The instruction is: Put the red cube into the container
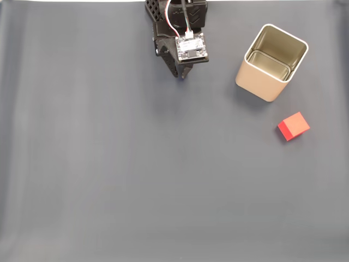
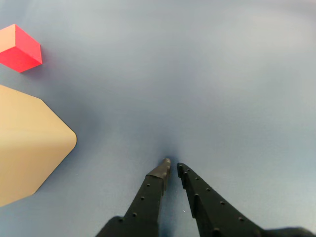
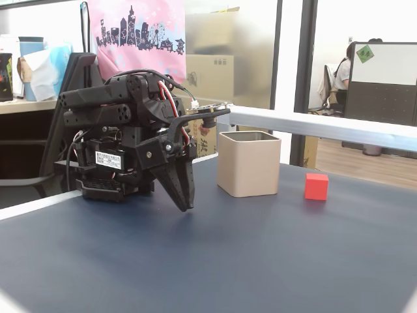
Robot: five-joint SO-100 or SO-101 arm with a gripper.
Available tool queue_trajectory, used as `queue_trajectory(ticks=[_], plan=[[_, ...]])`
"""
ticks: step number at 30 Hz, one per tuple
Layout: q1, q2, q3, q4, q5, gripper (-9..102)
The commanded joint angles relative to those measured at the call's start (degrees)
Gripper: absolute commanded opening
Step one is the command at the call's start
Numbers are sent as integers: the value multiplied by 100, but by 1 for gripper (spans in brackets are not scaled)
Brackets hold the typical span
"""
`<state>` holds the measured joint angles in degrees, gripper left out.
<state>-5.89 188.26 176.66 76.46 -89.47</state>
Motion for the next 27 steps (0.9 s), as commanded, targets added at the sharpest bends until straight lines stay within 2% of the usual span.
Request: queue_trajectory(ticks=[1,14,18,27], plan=[[-9,229,62,70,-53,0],[105,229,62,9,334,0],[132,229,62,53,-97,0],[79,229,62,79,-220,0]])
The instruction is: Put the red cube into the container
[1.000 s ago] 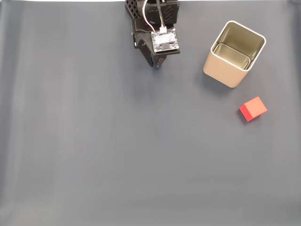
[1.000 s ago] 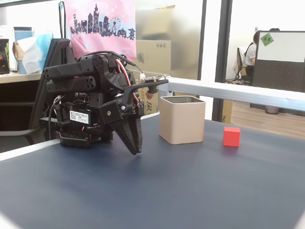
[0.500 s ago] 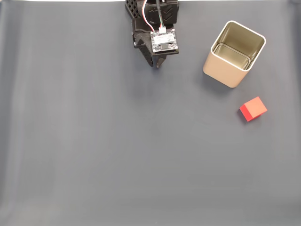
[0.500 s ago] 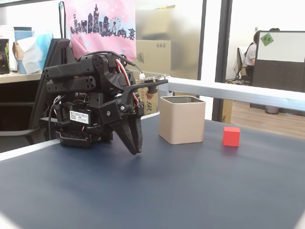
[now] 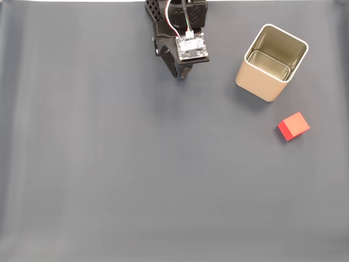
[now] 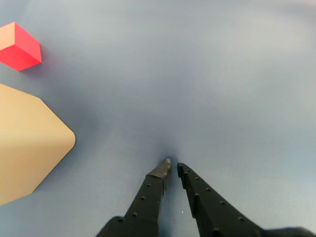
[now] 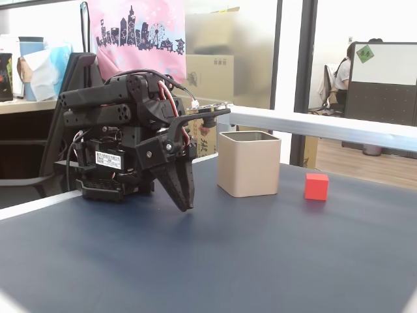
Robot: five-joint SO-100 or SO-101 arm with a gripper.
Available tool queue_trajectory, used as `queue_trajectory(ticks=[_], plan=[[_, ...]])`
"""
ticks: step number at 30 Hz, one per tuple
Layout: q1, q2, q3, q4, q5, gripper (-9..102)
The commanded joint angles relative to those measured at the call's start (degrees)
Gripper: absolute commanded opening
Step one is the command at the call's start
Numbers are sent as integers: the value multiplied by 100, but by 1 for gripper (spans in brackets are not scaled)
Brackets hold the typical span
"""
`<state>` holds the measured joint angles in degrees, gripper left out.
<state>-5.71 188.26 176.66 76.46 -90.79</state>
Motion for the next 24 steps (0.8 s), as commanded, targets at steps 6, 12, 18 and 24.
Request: queue_trajectory(ticks=[6,12,18,24], plan=[[70,220,-70,-290,237,0],[53,220,-879,-360,290,0],[167,-149,-1890,-123,44,0],[105,-2619,-4087,-132,35,0]])
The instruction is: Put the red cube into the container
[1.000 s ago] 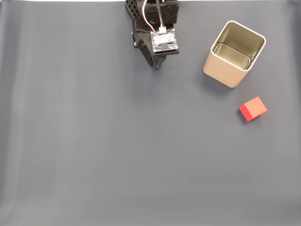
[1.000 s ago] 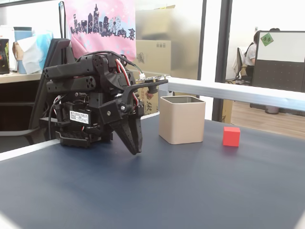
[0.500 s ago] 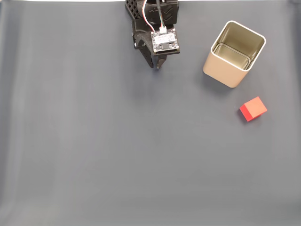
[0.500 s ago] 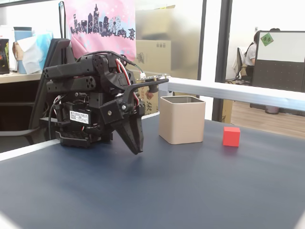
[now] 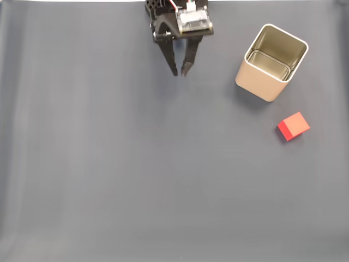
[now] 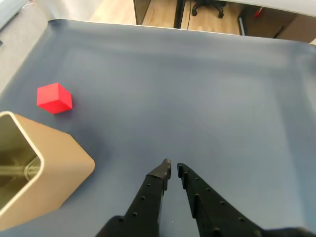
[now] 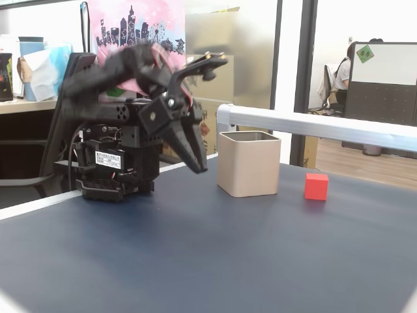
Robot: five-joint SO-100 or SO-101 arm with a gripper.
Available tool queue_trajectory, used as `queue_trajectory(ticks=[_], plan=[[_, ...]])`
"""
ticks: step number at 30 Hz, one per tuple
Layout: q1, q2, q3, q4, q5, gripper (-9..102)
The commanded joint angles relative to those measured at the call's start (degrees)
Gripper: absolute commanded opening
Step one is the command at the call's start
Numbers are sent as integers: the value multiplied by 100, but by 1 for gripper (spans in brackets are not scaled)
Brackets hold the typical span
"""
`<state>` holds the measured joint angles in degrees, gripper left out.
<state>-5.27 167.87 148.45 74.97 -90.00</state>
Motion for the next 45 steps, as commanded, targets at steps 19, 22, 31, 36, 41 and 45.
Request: queue_trajectory(ticks=[19,22,31,36,41,45], plan=[[-1784,-4825,-4913,255,580,1],[-2188,-5520,-5484,299,879,3],[-3138,-7198,-6829,237,1705,23],[-3489,-8112,-7708,387,2057,35],[-3691,-8859,-8156,387,2092,38],[-3709,-9413,-8402,378,2048,38]])
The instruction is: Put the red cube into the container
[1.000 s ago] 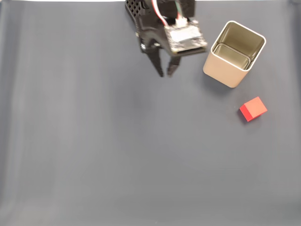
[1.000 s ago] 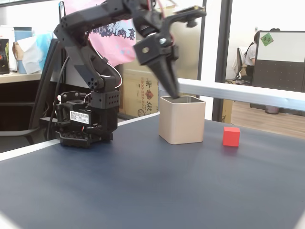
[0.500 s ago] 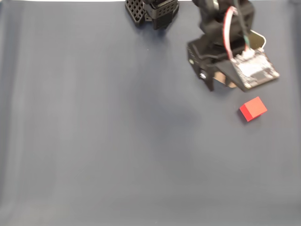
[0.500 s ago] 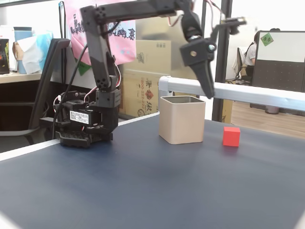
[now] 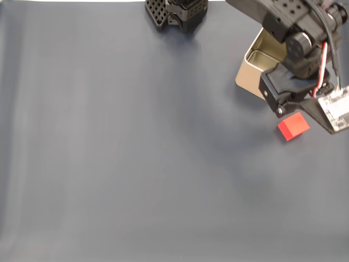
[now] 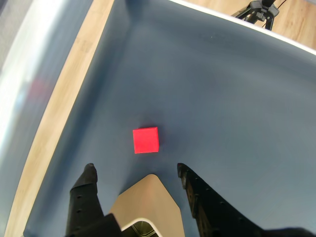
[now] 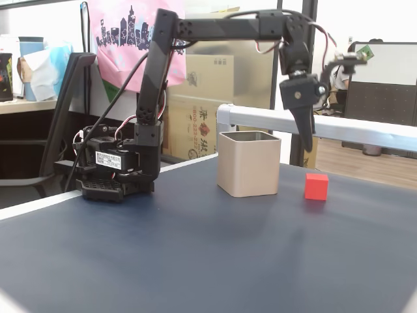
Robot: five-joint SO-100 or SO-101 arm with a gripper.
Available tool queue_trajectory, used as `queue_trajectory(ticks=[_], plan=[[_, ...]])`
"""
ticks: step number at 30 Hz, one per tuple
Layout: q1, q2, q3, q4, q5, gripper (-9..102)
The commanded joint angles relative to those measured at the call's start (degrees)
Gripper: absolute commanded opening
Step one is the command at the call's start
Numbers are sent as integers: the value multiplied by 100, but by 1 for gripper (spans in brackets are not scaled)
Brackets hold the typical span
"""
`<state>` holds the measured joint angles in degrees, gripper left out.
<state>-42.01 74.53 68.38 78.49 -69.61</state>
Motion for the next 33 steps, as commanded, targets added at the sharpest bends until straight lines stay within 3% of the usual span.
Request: queue_trajectory(ticks=[1,17,33], plan=[[-35,-211,-439,0,9,38],[-141,-1433,-800,-686,105,37],[-272,-1898,-1248,-686,272,36]])
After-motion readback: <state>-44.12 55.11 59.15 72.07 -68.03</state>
